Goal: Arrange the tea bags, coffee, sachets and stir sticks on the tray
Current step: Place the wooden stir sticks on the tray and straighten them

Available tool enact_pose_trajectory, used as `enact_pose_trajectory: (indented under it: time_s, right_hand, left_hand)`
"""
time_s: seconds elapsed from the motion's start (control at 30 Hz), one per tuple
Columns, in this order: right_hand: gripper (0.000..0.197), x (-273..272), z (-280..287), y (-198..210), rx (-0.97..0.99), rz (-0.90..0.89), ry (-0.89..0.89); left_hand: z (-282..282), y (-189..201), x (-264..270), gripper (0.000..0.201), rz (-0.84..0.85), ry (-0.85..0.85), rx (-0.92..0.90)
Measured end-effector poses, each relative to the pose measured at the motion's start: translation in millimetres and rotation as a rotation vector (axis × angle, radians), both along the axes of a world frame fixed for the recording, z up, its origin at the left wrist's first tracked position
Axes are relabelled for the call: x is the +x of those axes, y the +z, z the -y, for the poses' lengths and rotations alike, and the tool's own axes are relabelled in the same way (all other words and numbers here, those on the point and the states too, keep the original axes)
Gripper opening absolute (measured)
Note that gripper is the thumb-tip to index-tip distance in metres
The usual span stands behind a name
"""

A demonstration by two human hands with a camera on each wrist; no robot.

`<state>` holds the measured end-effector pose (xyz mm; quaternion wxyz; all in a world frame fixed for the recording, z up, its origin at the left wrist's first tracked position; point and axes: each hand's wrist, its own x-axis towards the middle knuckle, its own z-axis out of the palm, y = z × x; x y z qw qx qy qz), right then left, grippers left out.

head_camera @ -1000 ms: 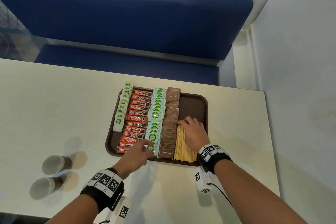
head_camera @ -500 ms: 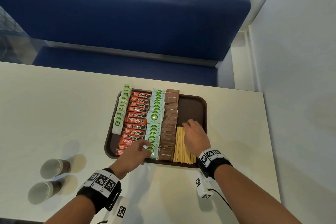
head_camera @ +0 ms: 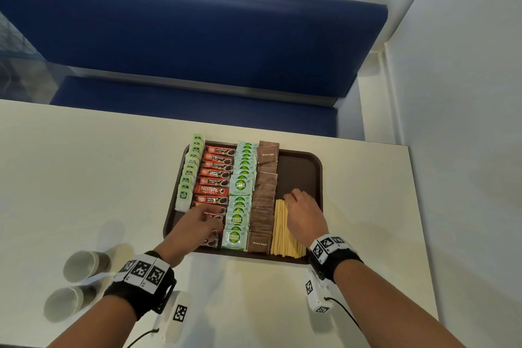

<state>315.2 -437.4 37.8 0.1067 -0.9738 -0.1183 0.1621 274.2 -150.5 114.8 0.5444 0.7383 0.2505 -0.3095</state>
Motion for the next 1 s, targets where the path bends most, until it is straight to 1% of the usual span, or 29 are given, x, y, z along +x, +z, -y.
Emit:
enact_pose_trajectory:
  time_s: [0.13,0.23,0.3,0.37,0.47,0.57,0.67,0.73,0.9,1.0]
  right_hand:
    - [0.053,0.8,-0.3,0.4,-0.012,-0.001,0.006]
    - [0.055,-0.3,1.2,1.6,0.024,-0.002,-0.055]
    - [0.054,-2.6,4.2,4.7,0.090,0.020,-0.179]
    - [0.051,-6.3,8.6,8.3,0.191,0.058,-0.365]
    - [0.046,-14.5,19.5,9.0,0.275,0.105,-0.579]
    - [0.044,-24.5,29.6,7.9,0.244,0.105,-0.690]
    - [0.045,-35.2,32.4,4.7,0.199,0.069,-0.702]
    - [0.047,-41.5,32.6,0.8,0.180,0.054,-0.690]
    - [0.051,-48.4,30.9,-6.4,0.135,0.016,-0.676]
    - [0.058,-48.6,27.9,-8.6,0.153,-0.015,-0.679]
  left_hand:
    - [-14.9,4.7,12.5,0.024,0.069,0.036,0.025]
    - [-31.4,3.2,21.1,0.022,0.126,0.106,0.063]
    - [-43.5,1.7,26.5,0.021,0.162,0.204,0.067]
    - [-56.9,-0.8,31.7,0.021,0.204,0.278,0.094]
    - [-77.8,-12.4,37.8,0.025,0.223,0.325,0.244]
    - [-91.0,-28.0,40.8,0.033,0.177,0.309,0.412]
    - [-90.6,-41.3,40.6,0.036,0.133,0.176,0.471]
    - [-87.5,-48.2,39.3,0.032,0.135,0.102,0.488]
    - [-90.8,-60.4,37.0,0.019,0.215,0.081,0.531]
    - [-93.1,-67.4,37.0,0.021,0.216,0.090,0.559]
